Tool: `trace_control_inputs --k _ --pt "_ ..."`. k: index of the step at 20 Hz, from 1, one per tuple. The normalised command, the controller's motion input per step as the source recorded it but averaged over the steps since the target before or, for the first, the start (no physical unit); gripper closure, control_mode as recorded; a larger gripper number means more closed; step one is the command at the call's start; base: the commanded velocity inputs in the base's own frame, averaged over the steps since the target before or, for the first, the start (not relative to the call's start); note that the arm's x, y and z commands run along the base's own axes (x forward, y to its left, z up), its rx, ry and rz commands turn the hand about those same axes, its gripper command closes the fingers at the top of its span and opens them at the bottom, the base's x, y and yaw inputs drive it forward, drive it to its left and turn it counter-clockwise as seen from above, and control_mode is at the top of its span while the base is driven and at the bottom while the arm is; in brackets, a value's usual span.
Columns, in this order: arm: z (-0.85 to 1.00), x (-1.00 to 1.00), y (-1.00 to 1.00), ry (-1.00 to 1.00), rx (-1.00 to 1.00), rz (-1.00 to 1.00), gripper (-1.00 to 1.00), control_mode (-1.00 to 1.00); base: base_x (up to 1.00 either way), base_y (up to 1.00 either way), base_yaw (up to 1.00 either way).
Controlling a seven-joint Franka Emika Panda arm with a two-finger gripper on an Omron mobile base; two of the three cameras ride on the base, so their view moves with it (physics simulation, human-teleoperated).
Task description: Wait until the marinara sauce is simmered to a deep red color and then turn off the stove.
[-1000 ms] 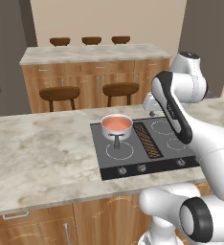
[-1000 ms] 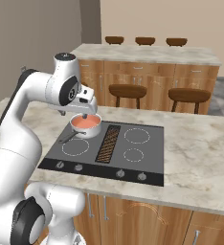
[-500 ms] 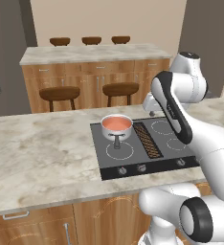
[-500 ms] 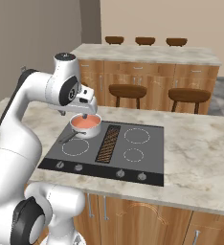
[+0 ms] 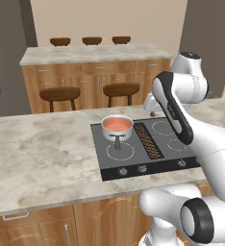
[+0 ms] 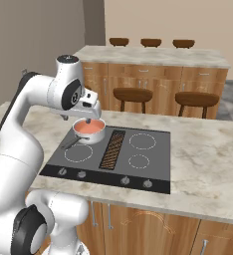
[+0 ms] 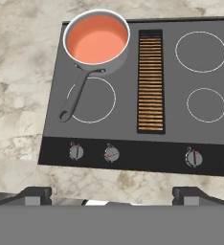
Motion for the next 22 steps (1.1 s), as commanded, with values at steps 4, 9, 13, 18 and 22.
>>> trace_control_inputs --k 4,9,13,18,22 --pt "0.0 0.0 0.0 0.0 0.0 0.0 -1.0 -1.0 0.0 0.0 0.0" --pt "0.0 0.0 0.0 0.0 0.0 0.0 -1.0 -1.0 0.0 0.0 0.0" --pt "0.0 0.0 0.0 0.0 0.0 0.0 -1.0 -1.0 0.0 0.0 0.0" --pt "0.0 0.0 0.0 0.0 0.0 0.0 -1.0 -1.0 0.0 0.0 0.0" --pt "0.0 0.0 0.0 0.0 0.0 0.0 -1.0 -1.0 0.0 0.0 0.0"
